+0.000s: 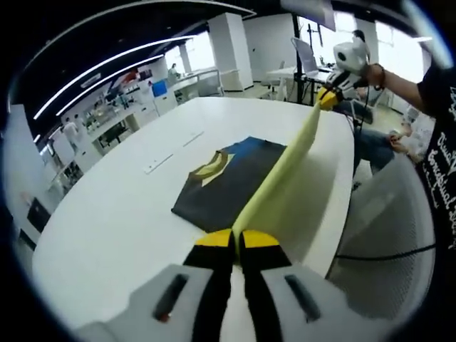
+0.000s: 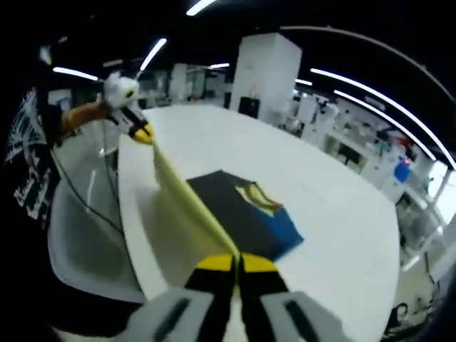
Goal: Fold the garment on the visible template until the final outline fits inside the template.
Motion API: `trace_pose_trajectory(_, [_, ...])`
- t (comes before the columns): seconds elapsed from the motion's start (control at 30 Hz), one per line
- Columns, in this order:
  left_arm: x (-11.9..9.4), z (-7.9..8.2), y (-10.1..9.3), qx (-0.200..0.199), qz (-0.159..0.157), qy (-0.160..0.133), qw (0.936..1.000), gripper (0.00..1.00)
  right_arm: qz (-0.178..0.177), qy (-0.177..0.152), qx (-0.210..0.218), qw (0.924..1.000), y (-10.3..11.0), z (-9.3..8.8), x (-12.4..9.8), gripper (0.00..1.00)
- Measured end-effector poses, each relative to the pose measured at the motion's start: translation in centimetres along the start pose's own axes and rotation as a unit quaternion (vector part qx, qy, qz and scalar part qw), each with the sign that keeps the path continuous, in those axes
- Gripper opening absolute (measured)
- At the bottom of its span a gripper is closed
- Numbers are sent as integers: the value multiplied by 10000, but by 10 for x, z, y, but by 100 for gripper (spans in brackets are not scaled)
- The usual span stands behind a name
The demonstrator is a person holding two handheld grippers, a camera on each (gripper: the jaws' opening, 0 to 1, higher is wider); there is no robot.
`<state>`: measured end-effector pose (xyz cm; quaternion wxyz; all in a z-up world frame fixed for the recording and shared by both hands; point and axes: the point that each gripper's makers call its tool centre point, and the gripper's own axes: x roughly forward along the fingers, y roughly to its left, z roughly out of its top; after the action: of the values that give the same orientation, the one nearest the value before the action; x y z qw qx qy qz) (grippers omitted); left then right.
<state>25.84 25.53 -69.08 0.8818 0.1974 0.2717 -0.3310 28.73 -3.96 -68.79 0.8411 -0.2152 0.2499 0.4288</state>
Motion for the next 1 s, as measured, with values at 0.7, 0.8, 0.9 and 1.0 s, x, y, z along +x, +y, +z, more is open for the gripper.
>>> trace_pose_trajectory(0.7, [14,25,33,116,272,-186,9994,0,-270,-190,7,9995,-34,19,12,0])
trace_pose_trajectory(0.8, [15,29,39,140,301,-209,9992,0,-307,-216,26,9993,-40,21,13,0])
trace_pose_trajectory(0.9, [17,31,46,176,329,-222,9991,0,-338,-230,25,9992,-44,24,16,0])
trace_pose_trajectory(1.0, [20,35,49,216,354,-238,9989,0,-365,-249,16,9990,-49,27,18,0])
